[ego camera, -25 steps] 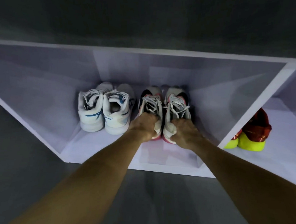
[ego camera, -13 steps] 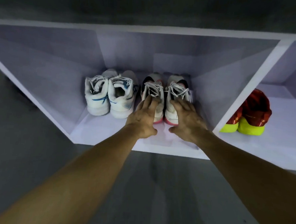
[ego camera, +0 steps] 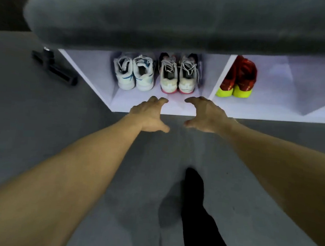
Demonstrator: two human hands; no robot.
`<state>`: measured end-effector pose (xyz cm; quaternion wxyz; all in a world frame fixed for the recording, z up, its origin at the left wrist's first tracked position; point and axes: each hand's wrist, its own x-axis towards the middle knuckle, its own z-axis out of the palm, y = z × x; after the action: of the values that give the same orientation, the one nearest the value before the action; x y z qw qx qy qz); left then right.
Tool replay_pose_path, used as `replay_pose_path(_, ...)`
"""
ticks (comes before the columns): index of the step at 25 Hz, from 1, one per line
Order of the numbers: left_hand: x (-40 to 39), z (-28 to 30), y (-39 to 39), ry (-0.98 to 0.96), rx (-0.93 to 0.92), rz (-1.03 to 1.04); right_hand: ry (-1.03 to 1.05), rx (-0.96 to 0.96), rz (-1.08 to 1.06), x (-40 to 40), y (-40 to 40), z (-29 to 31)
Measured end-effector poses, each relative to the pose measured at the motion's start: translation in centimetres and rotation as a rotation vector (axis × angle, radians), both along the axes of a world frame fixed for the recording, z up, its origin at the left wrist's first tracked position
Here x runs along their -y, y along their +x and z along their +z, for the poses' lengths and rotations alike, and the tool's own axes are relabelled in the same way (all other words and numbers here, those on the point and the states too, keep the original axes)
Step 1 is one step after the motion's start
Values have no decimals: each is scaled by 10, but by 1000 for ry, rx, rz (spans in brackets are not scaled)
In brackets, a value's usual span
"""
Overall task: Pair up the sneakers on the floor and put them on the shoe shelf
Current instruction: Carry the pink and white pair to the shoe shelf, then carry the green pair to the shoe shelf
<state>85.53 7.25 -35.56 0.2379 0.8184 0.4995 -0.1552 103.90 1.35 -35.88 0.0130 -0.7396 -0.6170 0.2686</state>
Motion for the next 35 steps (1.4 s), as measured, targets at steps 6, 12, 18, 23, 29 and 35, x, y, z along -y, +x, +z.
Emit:
replay_pose_path(6, 116, 193, -56, -291, 51, 134, -214, -61, -23, 128, -48, 183)
replay_pose_path(12, 249, 325, -117, -461, 73, 303, -411, -85, 33, 260, -80, 315)
replay_pose_path(18, 366, 371, -144, -561, -25, 445, -530, -137, 170, 345, -95, 358)
replay_pose_path(23, 447, 377, -153, -604, -33, 630, -639, -103, 285, 378, -96, 362)
replay_pose_path(29, 469, 392, -198, -550, 54, 927, -597, -41, 475, 339, -135, 370)
replay_pose_path(35, 451, 390, -288, -516, 130, 1137, -537, -47, 644, 275, -240, 381)
